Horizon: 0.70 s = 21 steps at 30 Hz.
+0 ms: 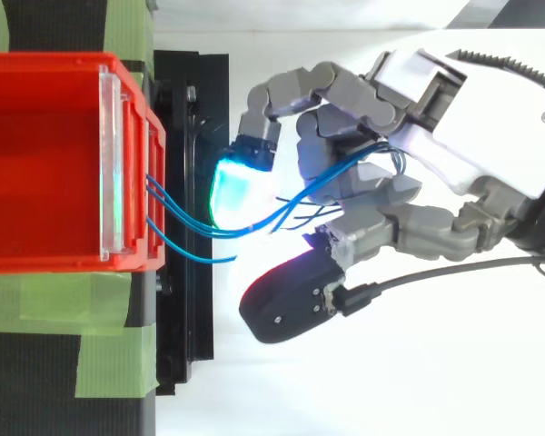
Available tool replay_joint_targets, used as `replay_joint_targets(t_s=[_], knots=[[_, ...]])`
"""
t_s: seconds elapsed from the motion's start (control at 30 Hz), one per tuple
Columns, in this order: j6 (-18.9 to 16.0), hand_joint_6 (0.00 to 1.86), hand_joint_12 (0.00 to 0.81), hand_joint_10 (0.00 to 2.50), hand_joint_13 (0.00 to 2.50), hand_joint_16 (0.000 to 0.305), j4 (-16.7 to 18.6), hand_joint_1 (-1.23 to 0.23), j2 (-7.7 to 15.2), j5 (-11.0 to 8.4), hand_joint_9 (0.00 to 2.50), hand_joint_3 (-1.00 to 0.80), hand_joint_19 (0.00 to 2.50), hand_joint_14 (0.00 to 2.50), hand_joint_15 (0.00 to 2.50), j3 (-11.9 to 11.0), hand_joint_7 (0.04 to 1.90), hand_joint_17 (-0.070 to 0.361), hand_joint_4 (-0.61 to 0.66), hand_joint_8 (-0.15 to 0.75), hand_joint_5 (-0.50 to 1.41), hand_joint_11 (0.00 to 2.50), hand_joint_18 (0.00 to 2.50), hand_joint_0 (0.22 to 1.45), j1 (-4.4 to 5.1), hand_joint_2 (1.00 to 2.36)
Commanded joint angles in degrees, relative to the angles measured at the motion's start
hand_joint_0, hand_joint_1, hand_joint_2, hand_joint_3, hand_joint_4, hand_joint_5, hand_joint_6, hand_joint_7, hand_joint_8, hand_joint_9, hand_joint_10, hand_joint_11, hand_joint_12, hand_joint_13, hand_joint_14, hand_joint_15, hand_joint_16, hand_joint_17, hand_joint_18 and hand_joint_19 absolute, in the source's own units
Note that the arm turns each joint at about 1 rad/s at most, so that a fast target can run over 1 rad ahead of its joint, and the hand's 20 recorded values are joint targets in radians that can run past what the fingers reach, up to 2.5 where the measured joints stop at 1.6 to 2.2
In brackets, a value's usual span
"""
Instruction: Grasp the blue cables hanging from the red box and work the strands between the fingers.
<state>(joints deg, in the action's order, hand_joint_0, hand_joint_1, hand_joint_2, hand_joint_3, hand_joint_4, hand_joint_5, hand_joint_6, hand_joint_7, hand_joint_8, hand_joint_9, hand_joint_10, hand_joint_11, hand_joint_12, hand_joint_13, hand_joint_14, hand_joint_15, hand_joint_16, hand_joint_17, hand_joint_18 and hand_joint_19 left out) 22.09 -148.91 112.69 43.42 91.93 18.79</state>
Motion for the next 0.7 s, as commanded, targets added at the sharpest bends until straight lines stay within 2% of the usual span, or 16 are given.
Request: replay_joint_targets(t_s=[0.0, 0.27, 0.37, 0.43, 0.5, 0.63, 0.67], knots=[[0.0, 0.94, 0.418, 2.50, 1.00, 0.045, 0.0, -0.70, 0.0, 0.00, 0.67, -1.00, 1.28, 2.50, 1.32, 0.0, 1.01, 0.102, 0.35, 0.376, -0.18, 2.46, 1.37, 0.64, 0.02, 1.00], [0.1, 0.93, 0.418, 2.50, 1.00, 0.045, 0.1, -0.78, 0.0, 0.00, 0.67, -1.00, 1.28, 2.50, 1.32, 0.0, 1.04, 0.102, 0.32, 0.376, -0.23, 2.46, 1.37, 0.70, 0.02, 1.00], [0.1, 0.91, 0.418, 2.50, 1.00, 0.045, 0.0, -0.82, 0.0, 0.00, 0.67, -1.00, 1.28, 2.50, 1.32, 0.0, 1.06, 0.102, 0.28, 0.376, -0.25, 2.46, 1.37, 0.79, 0.02, 1.00], [0.1, 0.96, 0.418, 2.50, 1.00, 0.045, 0.0, -0.85, 0.0, 0.00, 0.67, -1.00, 1.28, 2.50, 1.32, 0.0, 1.01, 0.102, 0.23, 0.376, -0.28, 2.46, 1.37, 0.87, 0.02, 1.00], [0.0, 1.02, 0.418, 2.50, 1.00, 0.045, 0.0, -0.84, 0.1, 0.00, 0.67, -1.00, 1.28, 2.50, 1.32, 0.0, 0.98, 0.102, 0.11, 0.376, -0.28, 2.46, 1.37, 0.93, 0.02, 1.00], [0.1, 1.16, 0.418, 2.50, 1.00, 0.045, 0.2, -0.82, 0.0, 0.00, 0.67, -1.00, 1.28, 2.50, 1.32, 0.0, 1.00, 0.102, 0.06, 0.376, -0.21, 2.46, 1.37, 0.94, 0.02, 1.00], [0.1, 1.21, 0.418, 2.50, 1.00, 0.045, 0.2, -0.77, 0.0, 0.00, 0.67, -0.94, 1.28, 2.50, 1.32, 0.0, 0.99, 0.102, 0.05, 0.376, -0.19, 2.46, 1.37, 0.93, -0.07, 1.00]])
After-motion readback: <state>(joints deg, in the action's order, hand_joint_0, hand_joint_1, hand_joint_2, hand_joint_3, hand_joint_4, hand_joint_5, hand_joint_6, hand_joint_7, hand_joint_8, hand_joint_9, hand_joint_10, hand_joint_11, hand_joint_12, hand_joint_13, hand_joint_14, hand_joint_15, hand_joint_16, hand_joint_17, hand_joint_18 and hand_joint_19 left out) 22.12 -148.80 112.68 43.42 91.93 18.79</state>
